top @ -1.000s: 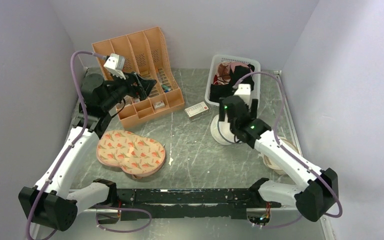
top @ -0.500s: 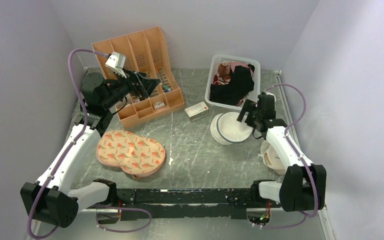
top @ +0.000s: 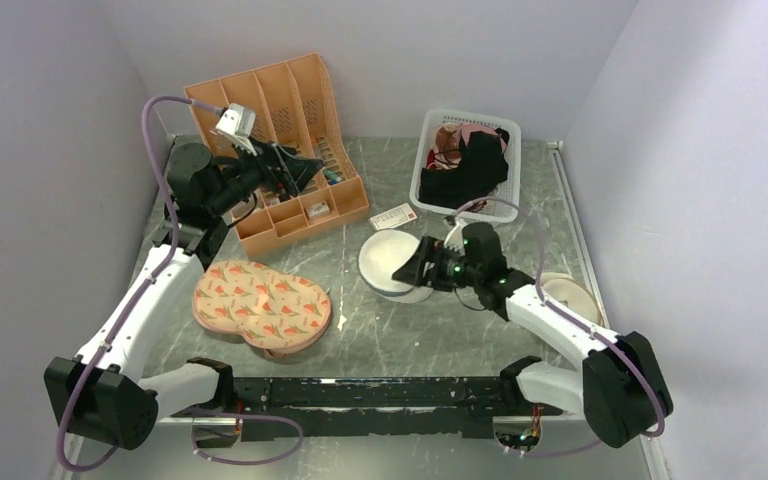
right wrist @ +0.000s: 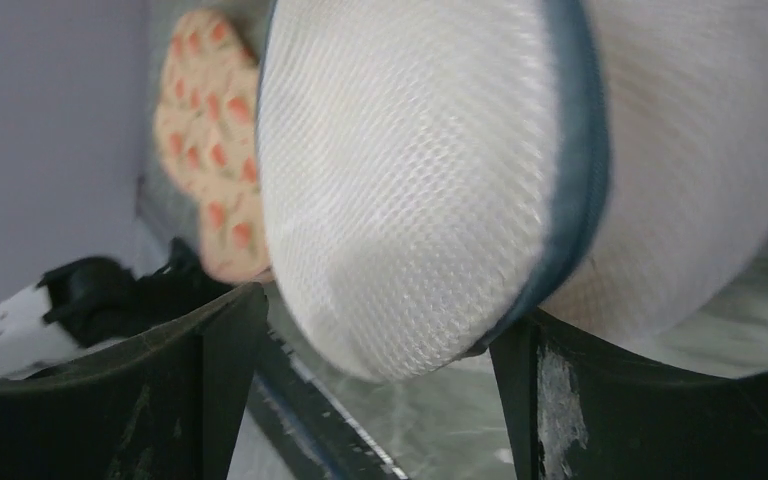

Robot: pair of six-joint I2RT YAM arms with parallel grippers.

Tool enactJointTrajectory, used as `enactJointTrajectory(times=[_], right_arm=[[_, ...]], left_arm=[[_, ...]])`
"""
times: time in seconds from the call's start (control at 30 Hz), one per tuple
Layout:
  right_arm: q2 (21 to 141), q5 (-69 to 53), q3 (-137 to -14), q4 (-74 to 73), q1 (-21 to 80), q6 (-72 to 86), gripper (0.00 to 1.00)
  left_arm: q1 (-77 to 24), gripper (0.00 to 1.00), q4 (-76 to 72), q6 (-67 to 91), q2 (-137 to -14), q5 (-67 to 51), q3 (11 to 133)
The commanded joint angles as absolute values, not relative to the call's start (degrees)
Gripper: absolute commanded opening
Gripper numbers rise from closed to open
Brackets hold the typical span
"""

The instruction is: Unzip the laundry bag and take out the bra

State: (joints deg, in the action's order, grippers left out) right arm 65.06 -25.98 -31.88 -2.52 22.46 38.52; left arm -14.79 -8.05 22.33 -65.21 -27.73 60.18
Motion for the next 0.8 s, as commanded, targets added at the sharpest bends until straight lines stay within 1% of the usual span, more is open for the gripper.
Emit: enactJointTrajectory(times=[0.0,0.1,0.33,0.57,0.77], right_arm=[[65.25,-28.12,-29.85,11.11,30.91,51.33,0.82],[65.72,-25.44,-31.89,8.65,33.96,49.34,0.84],[62.39,-15.63,-37.76,-8.85,34.02,37.75,0.87],[57.44,-7.25,-39.76,-18.16,33.95,33.94,0.87],[52.51,1.94,-44.18,-25.88,33.94,31.8,0.86]], left_arm=[[-15.81,0.95,-8.97,21.54,-66.65,-28.8,60.85],[-17.65,0.95,-6.13,19.69,-68.46,-28.02,62.23],[-20.76,0.95,-1.71,16.94,-72.35,-27.43,65.14],[-23.81,0.95,3.25,16.37,-77.09,-26.74,68.51],[-29.43,0.95,8.18,15.0,-80.81,-24.77,71.54]])
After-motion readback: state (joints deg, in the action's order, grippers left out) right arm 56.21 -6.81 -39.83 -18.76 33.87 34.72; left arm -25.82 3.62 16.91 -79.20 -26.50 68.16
